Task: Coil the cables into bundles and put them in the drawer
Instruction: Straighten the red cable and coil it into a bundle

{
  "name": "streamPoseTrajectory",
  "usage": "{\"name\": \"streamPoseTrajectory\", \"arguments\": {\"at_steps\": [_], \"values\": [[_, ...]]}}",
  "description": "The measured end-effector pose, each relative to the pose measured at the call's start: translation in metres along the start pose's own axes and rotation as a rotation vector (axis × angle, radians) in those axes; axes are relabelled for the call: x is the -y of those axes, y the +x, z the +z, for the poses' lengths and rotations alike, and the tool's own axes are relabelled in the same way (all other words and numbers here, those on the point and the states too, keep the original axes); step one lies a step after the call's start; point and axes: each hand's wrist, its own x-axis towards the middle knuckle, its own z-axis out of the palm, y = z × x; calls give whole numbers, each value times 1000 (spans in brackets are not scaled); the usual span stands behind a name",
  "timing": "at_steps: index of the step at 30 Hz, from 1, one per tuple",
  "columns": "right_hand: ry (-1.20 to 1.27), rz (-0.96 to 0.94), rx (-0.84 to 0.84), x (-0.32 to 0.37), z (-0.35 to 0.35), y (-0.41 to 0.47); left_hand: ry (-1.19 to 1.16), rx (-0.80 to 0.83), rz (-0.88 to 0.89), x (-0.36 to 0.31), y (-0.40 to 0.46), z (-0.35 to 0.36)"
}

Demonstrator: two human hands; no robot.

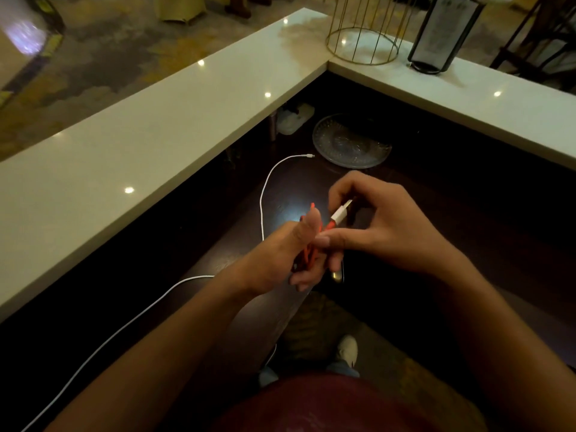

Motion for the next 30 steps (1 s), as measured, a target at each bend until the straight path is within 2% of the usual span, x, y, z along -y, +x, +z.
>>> {"name": "streamPoseTrajectory", "arguments": {"at_steps": [3,6,10,14,22,30], "values": [[70,-10,104,-4,0,2,-161,127,-13,-4,-1,3],[187,35,192,-5,2,0,-204,149,21,-8,-1,4],[258,96,149,-4,7,-1,-234,153,10,-13,1,4],[167,67,54,-8,11,1,-256,37,-66,-9,6,5],[203,-5,-103,-7,25,-5,-518,164,67,5,13,-11],[288,25,-208,-10,40,-4,-748,40,40,11,23,-3]]}}
